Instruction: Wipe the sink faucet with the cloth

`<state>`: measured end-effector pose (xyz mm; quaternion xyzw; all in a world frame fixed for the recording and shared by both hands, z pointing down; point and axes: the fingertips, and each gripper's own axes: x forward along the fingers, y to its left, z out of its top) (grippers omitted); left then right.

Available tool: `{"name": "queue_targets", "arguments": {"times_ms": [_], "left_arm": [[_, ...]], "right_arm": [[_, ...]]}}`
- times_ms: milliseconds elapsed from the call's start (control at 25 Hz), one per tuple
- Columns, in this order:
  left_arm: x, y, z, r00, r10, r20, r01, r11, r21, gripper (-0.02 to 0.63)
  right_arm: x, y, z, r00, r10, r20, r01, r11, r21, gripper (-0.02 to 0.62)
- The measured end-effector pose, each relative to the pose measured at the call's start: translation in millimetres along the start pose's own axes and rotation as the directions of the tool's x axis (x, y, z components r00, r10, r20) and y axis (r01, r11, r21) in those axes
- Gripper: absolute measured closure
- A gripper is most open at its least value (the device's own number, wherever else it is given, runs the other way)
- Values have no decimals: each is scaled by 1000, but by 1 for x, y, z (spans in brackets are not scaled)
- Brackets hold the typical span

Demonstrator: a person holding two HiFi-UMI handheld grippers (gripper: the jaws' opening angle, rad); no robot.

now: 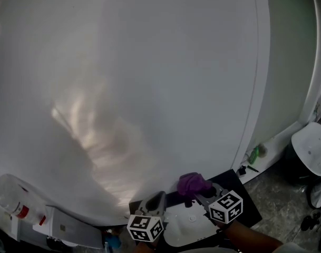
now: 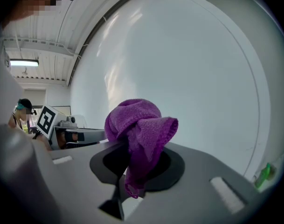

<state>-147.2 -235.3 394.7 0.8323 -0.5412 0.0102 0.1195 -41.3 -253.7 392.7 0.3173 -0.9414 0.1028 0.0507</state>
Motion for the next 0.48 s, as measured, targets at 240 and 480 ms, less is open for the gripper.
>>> {"name": "queue_targets", "arguments": {"times_ms": [240,480], "left_arm": [[5,-3,-1,1000,-9,-3,9,1000,0,600],[4,0,0,1000,-8,-7,8,1000,-4,598]], "right_arm": [[-2,-4,-1,1000,-10,-2,10,1000,25,526],[-2,-6,0,1000,-19,-5,19,1000,24,526]]}}
